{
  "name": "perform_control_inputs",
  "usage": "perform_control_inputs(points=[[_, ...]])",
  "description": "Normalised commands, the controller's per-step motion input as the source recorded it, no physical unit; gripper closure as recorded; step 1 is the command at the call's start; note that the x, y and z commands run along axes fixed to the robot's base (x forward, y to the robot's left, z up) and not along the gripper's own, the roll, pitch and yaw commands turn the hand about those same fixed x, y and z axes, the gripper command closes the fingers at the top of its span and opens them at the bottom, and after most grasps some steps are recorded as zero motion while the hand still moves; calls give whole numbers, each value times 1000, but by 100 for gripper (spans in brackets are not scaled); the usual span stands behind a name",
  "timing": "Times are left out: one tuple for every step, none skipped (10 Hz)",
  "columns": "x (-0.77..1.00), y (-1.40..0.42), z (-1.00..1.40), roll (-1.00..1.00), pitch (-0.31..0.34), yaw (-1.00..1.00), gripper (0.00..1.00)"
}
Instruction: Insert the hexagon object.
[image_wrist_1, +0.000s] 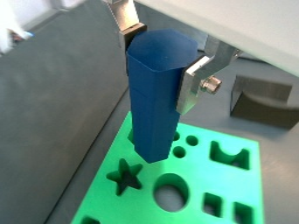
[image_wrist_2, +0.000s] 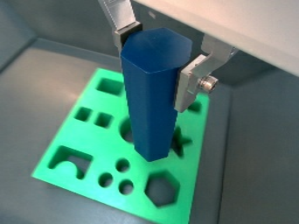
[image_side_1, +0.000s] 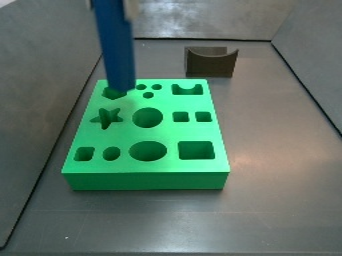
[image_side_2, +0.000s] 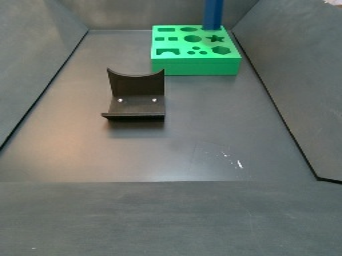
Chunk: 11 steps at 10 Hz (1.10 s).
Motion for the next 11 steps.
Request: perform_control_inputs(points=[[-431,360,-406,0,-116,-563,100],[-114,509,-186,-159,-23,-240,100],[0,409,0,-381,-10,-129,100],[-46,380,0,-464,-66,0,100],[-154,303,-191,-364,-147,0,100],[-291,0,-337,-133,-180,0,100],[-317,0,-383,-91,-161,17,100],[-220,103,-334,-39,-126,97,100],[-106,114,-237,7,-91,229,100],[-103,94,-137,23,-60,286,100],[-11,57,-100,14,-37,351,100]])
